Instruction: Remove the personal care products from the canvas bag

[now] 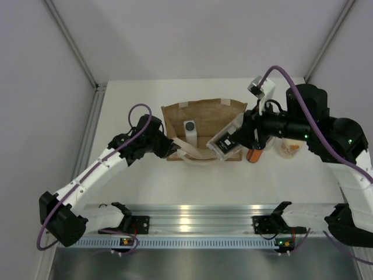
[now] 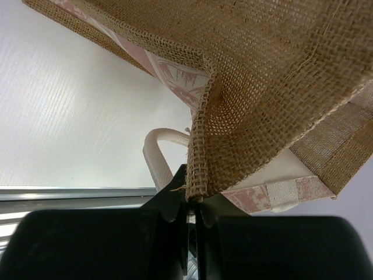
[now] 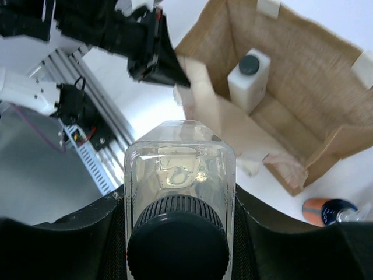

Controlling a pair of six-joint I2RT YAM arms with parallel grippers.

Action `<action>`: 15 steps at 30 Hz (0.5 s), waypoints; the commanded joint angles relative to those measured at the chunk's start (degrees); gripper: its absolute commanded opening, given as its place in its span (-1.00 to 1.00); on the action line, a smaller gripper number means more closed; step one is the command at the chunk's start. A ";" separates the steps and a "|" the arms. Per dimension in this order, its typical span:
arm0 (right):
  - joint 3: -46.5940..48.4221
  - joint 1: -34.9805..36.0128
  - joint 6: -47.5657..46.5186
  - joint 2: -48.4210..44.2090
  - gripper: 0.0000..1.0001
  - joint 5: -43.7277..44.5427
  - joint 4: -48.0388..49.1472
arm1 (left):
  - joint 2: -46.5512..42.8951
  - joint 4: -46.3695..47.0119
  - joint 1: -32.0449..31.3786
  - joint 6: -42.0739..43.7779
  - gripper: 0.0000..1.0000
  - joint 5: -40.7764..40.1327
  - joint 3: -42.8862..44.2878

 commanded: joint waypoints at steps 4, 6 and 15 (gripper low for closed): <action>-6.79 -0.30 0.50 -10.00 -1.00 3.94 1.69 | -1.37 1.23 0.09 -0.53 -1.00 -1.25 1.10; -9.86 -0.47 2.16 -11.60 -1.00 7.39 0.98 | -1.63 1.14 0.09 -0.53 -1.00 -1.25 0.75; -24.54 -2.49 16.22 -16.00 -1.00 31.71 -0.77 | -1.28 1.23 0.18 -0.18 -1.00 -0.82 0.92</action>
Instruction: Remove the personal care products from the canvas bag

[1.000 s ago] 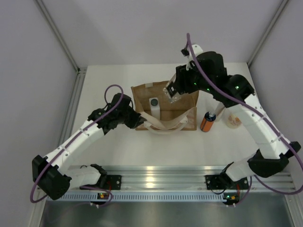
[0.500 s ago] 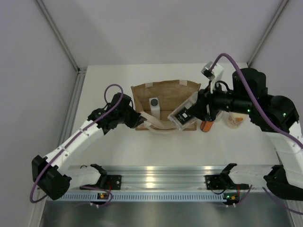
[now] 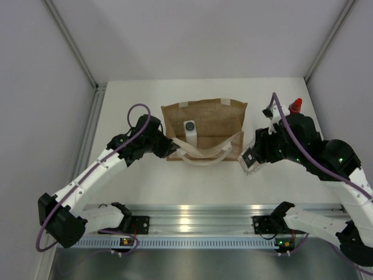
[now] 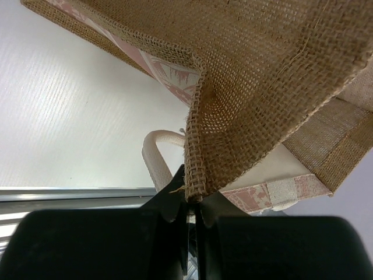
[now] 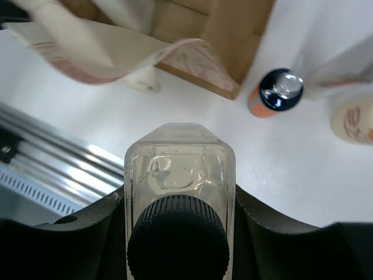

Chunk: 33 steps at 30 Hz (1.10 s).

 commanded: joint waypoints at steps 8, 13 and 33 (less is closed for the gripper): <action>-13.80 -5.20 18.73 -1.16 -1.00 30.64 6.61 | -0.08 1.12 0.18 0.00 -1.00 -0.31 1.04; -27.22 -17.21 12.94 -2.64 -1.00 20.30 21.69 | 0.27 1.20 0.18 0.18 -1.00 0.39 1.30; -45.37 -24.37 10.46 -5.37 -0.11 15.62 37.65 | 0.54 1.12 0.27 0.97 -1.00 1.27 1.12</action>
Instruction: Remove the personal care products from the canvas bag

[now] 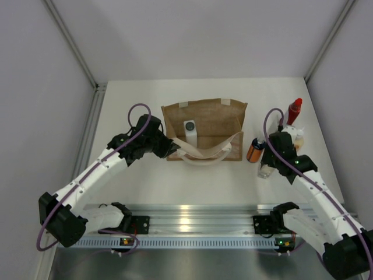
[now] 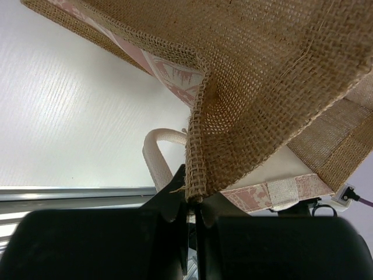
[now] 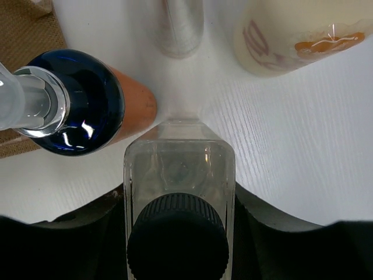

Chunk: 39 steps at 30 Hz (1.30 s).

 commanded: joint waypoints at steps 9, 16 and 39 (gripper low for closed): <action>9.42 -0.98 -1.10 -1.88 0.84 0.19 1.10 | 0.39 1.12 0.12 0.42 -1.00 0.49 1.19; 24.20 -0.98 -0.50 -0.65 0.79 -6.65 -2.16 | -0.49 1.20 0.20 -0.02 -1.00 -0.74 1.37; 56.11 28.81 1.35 40.91 0.60 -10.27 -0.40 | -1.55 1.20 0.12 -2.30 -1.00 -1.71 0.57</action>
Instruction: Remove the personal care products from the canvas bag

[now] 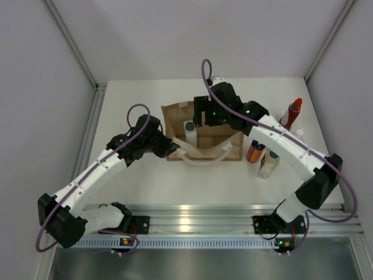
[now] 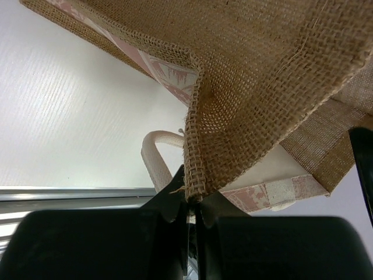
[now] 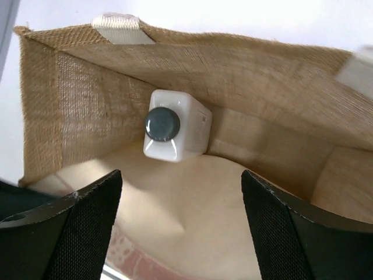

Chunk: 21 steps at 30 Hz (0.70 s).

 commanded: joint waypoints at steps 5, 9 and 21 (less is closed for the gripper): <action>10.43 3.14 -0.01 13.10 0.60 -0.79 -0.80 | -1.31 1.20 -0.02 -1.50 -1.00 -1.19 0.22; 12.99 3.93 -1.23 18.12 0.60 -0.09 -1.15 | -1.31 1.12 0.07 -1.76 -1.00 -1.19 0.05; 17.04 4.29 -3.44 29.73 0.47 4.39 -2.74 | -1.04 1.20 0.07 -1.76 -1.00 -1.01 -0.39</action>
